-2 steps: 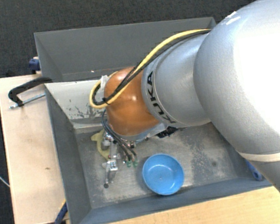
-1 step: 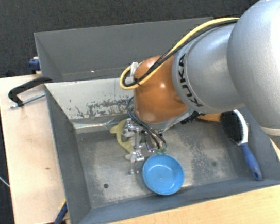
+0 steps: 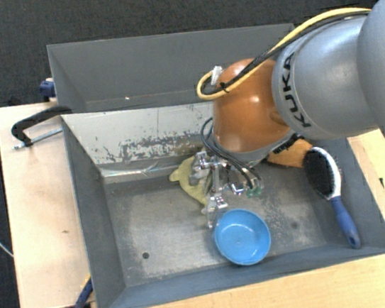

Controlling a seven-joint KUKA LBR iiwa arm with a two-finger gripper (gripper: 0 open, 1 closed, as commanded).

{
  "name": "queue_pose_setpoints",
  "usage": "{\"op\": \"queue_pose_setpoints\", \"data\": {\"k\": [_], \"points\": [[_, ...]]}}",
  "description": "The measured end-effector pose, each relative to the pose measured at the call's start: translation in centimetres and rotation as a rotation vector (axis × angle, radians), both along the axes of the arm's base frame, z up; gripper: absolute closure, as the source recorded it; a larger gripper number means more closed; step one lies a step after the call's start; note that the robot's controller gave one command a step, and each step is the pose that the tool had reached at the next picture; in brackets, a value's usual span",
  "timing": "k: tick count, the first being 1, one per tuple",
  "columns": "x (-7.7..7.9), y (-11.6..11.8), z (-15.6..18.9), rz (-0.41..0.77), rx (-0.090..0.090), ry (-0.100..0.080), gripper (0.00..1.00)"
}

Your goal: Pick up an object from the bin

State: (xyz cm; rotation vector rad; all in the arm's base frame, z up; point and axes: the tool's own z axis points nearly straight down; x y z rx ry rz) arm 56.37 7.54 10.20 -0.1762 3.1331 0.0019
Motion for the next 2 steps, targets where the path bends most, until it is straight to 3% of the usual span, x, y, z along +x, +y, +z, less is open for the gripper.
{"op": "queue_pose_setpoints", "data": {"k": [1, 2], "points": [[0.8, -3.5, -2.1, 0.011, 0.012, 0.001, 0.00], [1.8, -4.0, -2.2, 0.074, 0.014, 0.012, 0.00]]}}
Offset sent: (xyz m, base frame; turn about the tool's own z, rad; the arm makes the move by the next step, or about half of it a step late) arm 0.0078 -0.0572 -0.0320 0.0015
